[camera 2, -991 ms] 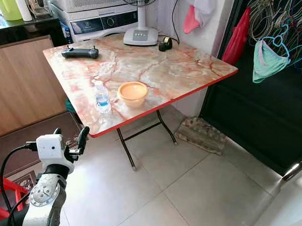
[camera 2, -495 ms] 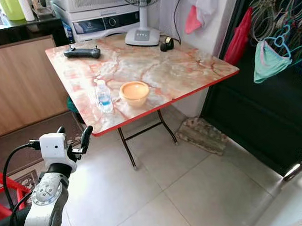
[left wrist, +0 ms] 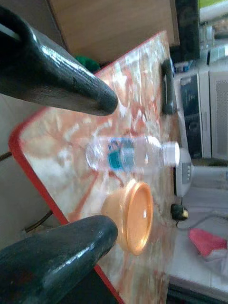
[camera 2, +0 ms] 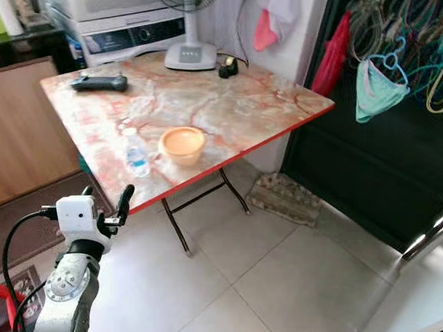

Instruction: Restocking fridge

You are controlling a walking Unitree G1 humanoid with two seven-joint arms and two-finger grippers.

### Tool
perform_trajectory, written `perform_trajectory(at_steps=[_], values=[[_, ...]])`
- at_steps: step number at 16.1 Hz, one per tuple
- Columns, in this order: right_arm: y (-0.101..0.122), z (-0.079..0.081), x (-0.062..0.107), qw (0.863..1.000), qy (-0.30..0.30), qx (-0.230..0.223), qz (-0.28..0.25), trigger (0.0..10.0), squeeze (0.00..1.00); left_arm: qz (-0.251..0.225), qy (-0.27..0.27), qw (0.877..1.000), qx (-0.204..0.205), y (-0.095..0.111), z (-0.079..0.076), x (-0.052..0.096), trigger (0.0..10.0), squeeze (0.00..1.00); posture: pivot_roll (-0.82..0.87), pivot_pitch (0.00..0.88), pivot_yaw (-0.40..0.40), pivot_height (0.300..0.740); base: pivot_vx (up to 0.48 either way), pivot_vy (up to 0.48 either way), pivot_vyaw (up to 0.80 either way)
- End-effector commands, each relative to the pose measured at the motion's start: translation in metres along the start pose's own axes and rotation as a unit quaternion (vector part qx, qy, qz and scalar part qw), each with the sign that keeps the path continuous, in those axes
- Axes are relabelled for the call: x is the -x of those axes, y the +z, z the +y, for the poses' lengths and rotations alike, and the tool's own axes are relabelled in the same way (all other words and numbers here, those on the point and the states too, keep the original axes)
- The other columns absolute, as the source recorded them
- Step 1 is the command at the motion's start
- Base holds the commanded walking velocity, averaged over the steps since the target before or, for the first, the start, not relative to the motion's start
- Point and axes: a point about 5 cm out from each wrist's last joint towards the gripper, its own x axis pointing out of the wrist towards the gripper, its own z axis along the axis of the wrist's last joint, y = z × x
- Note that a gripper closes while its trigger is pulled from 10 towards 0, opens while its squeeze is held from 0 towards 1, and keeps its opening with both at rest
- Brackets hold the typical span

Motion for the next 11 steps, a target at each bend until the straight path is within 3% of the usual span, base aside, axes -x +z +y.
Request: perform_trajectory(at_steps=[1,8,11], values=[[0.0035,-0.0001,-0.0005,1.000,0.000,0.003,-0.004,10.0,0.00,-0.006,0.001,1.000,0.003,0.0033,0.0014,-0.0003,10.0,0.00,0.10,0.000,-0.046,0.740,0.296,0.000,0.49],[0.0047,-0.0004,-0.0006,1.000,0.003,0.003,-0.005,10.0,0.00,-0.008,0.003,1.000,0.003,0.0046,0.0007,-0.0018,10.0,0.00,0.11,0.000,-0.051,0.740,0.297,0.000,0.50],[0.0049,-0.0006,-0.0006,1.000,0.004,0.002,-0.004,10.0,0.00,-0.010,0.006,1.000,0.003,0.0054,0.0020,-0.0019,10.0,0.00,0.11,0.000,-0.054,0.740,0.300,0.000,0.00]])
